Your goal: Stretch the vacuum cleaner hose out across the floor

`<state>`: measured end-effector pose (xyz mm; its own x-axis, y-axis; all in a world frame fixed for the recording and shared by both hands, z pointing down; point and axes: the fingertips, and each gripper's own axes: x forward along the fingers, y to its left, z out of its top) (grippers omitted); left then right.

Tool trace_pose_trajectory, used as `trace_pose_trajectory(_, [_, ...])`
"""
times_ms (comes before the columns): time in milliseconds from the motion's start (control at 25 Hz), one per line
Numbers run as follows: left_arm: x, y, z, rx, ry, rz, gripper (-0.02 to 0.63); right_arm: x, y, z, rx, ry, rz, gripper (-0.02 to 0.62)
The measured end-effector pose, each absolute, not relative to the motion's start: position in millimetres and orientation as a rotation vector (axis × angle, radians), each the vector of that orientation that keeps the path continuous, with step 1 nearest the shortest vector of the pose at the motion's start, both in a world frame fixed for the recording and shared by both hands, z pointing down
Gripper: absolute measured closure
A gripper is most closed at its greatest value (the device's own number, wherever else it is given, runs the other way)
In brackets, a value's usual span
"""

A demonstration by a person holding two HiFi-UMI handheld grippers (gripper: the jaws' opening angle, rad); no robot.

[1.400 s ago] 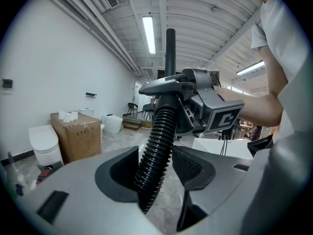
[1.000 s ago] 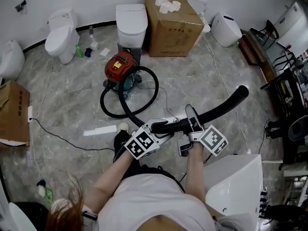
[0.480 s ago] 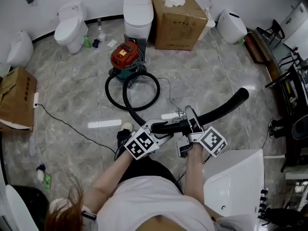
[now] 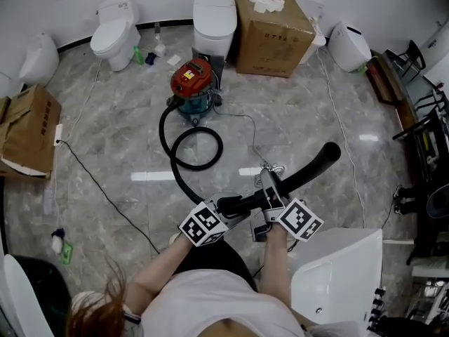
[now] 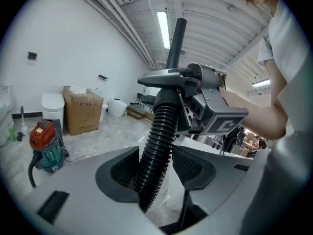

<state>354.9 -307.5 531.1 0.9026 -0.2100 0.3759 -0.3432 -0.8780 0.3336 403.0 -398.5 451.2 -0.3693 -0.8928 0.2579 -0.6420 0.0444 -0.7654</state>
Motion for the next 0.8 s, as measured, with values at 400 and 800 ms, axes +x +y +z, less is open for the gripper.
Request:
trace_pose_trajectory(400, [327.0, -301.7, 524.7, 2.741, -0.346, 0.517, 0.405, 382.9, -386.0, 448.2, -1.524, 1.974, -1.262, 0.407])
trace_pose_trajectory(800, [276.5, -228.2, 510.3, 2.715, -0.400, 0.479, 0.407, 326.3, -315.3, 431.0, -1.510, 2.032, -1.252, 0.407])
